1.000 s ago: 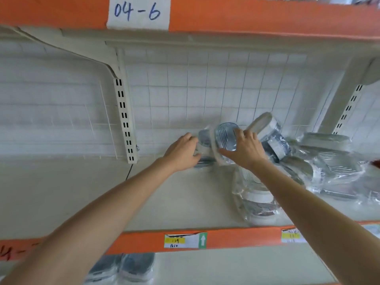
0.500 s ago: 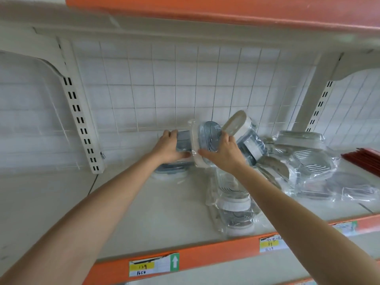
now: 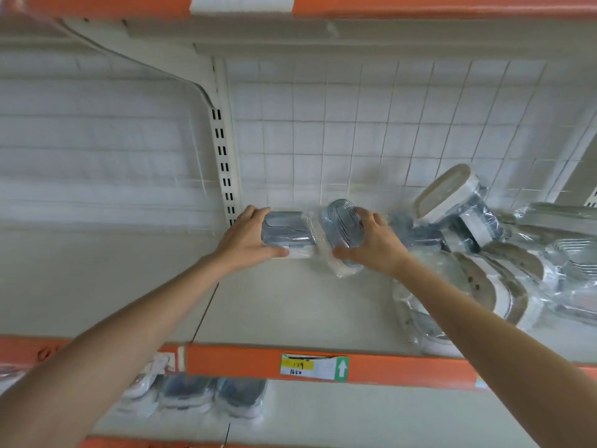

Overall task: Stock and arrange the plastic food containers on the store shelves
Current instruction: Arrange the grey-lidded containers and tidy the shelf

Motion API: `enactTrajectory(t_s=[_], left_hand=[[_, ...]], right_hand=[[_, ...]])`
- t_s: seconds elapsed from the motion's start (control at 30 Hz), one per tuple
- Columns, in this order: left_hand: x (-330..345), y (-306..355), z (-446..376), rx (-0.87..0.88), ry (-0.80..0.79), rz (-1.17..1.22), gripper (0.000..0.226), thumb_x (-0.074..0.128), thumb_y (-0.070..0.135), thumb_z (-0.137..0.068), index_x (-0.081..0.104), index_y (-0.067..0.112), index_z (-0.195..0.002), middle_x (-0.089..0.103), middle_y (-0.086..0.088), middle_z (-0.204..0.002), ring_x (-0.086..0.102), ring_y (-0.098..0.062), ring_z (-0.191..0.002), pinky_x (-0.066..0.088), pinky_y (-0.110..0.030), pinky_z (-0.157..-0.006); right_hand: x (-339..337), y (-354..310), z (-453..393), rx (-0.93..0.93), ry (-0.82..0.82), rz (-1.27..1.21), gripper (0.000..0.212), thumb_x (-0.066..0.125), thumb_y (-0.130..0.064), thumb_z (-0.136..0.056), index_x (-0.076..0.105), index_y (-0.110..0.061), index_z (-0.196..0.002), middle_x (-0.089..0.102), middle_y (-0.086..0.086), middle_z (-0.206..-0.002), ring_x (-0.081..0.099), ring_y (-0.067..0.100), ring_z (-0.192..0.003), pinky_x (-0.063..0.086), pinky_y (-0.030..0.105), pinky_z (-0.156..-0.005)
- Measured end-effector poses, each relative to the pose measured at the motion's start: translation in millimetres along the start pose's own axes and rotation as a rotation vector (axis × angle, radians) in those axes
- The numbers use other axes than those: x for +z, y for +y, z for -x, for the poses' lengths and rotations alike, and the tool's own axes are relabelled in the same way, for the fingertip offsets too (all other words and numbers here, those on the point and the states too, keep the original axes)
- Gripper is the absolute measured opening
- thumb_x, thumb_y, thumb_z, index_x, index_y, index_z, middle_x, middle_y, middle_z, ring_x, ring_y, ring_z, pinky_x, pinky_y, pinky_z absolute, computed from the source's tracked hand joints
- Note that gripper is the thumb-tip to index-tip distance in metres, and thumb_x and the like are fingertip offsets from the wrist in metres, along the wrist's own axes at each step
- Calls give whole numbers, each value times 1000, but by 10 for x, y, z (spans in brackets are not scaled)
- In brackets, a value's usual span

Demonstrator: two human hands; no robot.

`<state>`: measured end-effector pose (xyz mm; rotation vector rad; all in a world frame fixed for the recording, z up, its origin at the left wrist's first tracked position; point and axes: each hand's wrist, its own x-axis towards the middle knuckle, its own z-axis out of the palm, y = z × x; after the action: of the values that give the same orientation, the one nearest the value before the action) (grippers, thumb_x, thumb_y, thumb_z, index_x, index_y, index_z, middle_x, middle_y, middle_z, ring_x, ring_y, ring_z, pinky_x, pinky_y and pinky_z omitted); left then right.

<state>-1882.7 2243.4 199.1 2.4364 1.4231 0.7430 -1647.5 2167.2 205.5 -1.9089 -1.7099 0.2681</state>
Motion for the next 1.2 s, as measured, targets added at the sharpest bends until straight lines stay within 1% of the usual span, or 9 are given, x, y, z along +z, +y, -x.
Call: enactTrajectory(t_s=[0.17,0.27,0.37,0.47,0.6,0.7,0.9,1.1,1.2], left_hand=[[-313,-476,586,-94,-158,-128,91,82,41,-65,36,14,-140,41,-1,-126,43,-17,-117,39,-29,-95],[-461,-667,856,-140,-261,-189,97,79,37,-71,23,18,-147,36,-3,-128,40,-18,-120,38,-29,-98],[-581,-758,990,-251,-486,-259,101,77,28,-74,11,25,-151,31,-9,-130,39,-24,-122,37,-36,-105],[-625,-785,1035,-329,-611,-287,100,76,27,-76,10,24,-151,29,-11,-134,37,-27,-125,37,-39,-105],[-517,-738,1010,-282,-515,-271,92,74,50,-74,27,12,-143,31,-6,-134,30,-21,-129,34,-37,-107],[-377,-729,1003,-289,-454,-262,93,75,53,-70,29,12,-141,32,-5,-133,29,-22,-128,33,-39,-105],[-315,-757,1053,-333,-365,-260,92,81,48,-64,34,11,-134,32,-7,-126,28,-25,-122,35,-40,-97],[-252,-656,1410,-122,4,-458,91,82,44,-61,34,10,-130,33,-6,-128,30,-25,-119,31,-37,-95],[-355,-655,1570,-25,124,-490,93,81,44,-62,32,12,-134,33,-5,-131,28,-23,-121,28,-35,-98]], right_hand=[[442,-409,186,-143,-229,128,101,79,-44,-66,22,-17,-145,34,11,-140,35,31,-130,33,39,-105],[630,-568,288,-195,-332,222,104,78,-46,-68,17,-16,-146,32,11,-141,35,30,-130,35,38,-104],[666,-667,336,-239,-377,328,107,75,-45,-71,9,-11,-148,28,12,-144,31,30,-132,35,40,-106],[669,-714,386,-267,-445,436,100,74,-40,-73,14,-7,-146,32,12,-140,34,29,-127,37,40,-103],[701,-694,445,-202,-546,369,99,74,-43,-74,15,-6,-146,30,12,-142,31,30,-130,34,39,-106],[763,-675,461,-164,-523,345,101,72,-50,-73,17,-6,-145,29,13,-143,30,31,-130,30,38,-106],[902,-676,488,-113,-385,325,92,73,-49,-71,26,-11,-141,33,10,-134,33,29,-124,28,38,-103],[1008,-760,799,-187,-66,394,90,74,-42,-70,28,-8,-138,35,11,-134,33,28,-123,23,36,-105],[1003,-854,982,-259,58,415,91,74,-33,-70,25,-7,-141,34,10,-137,29,28,-127,19,34,-107]])
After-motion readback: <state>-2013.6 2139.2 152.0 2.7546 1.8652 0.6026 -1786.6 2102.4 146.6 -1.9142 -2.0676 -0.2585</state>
